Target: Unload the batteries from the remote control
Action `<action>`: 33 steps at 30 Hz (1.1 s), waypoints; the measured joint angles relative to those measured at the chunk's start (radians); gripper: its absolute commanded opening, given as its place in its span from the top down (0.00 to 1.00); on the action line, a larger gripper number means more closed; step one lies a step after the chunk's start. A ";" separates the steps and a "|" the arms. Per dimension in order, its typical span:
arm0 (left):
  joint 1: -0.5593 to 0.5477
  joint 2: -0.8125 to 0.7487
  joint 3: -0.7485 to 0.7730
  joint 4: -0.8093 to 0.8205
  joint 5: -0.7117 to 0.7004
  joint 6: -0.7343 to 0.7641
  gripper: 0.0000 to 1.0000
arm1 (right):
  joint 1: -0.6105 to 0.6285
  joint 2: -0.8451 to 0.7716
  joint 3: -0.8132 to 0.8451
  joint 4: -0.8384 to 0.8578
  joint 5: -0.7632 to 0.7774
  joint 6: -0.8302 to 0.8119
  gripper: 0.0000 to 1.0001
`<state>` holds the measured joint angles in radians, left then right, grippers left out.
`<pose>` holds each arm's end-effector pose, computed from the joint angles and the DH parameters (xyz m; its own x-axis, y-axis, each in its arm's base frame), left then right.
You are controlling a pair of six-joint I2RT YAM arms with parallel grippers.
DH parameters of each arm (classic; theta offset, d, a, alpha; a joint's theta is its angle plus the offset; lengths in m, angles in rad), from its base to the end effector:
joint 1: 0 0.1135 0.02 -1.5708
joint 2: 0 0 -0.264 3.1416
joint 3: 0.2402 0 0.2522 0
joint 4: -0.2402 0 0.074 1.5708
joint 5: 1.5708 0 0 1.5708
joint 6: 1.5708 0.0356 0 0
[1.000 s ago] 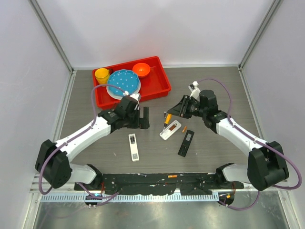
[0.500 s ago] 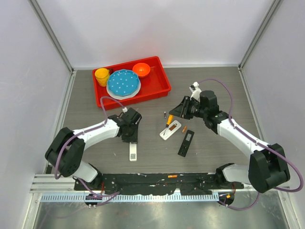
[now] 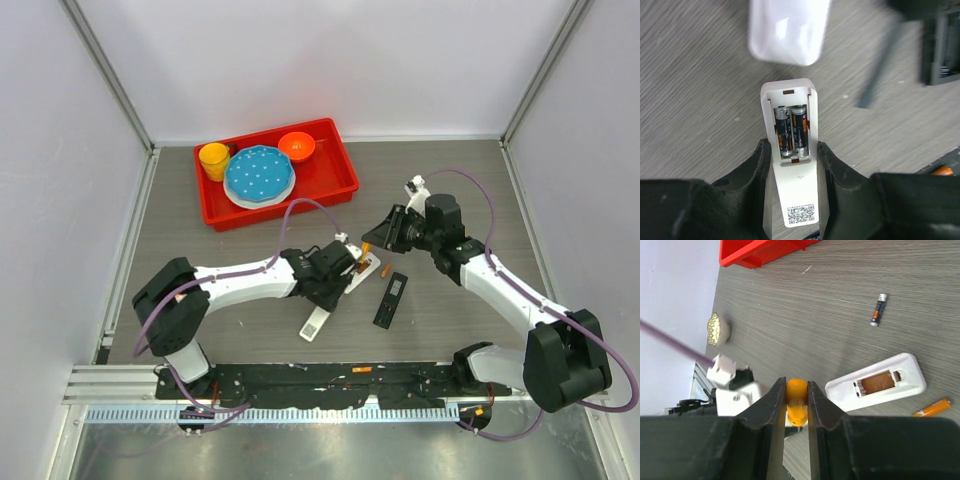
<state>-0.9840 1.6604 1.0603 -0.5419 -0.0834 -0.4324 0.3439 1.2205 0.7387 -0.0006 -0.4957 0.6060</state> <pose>0.1825 -0.2691 0.1881 -0.7969 0.4443 -0.4093 0.5250 0.8445 -0.1054 0.2462 0.1062 0.2523 -0.7538 0.2622 -0.6025 -0.3211 0.6530 0.6860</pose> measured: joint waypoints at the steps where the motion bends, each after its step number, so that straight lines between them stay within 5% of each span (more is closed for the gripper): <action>1: -0.018 0.008 0.017 0.011 0.013 0.023 0.76 | -0.003 -0.003 -0.005 -0.001 0.003 -0.003 0.99; 7: -0.048 0.072 0.060 0.027 0.027 0.098 0.37 | -0.026 -0.005 -0.039 -0.003 0.016 -0.011 0.99; 15: -0.056 0.019 -0.055 0.039 0.024 0.096 0.33 | -0.033 -0.010 -0.054 -0.012 0.021 -0.014 0.99; 18: -0.067 -0.037 -0.115 0.042 0.023 0.084 0.37 | -0.033 -0.020 -0.054 -0.010 0.021 -0.015 0.99; 27: -0.096 -0.140 -0.234 0.075 0.029 0.044 0.73 | -0.031 -0.032 -0.127 0.086 0.012 0.002 0.99; 33: -0.096 -0.140 -0.234 0.080 0.042 0.045 0.87 | 0.010 -0.020 -0.172 0.160 0.036 0.014 0.99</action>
<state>-1.0801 1.5208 0.8265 -0.4614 -0.0414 -0.3874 0.3538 1.2003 0.5663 0.1596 -0.4595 0.6205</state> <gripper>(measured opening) 0.393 0.244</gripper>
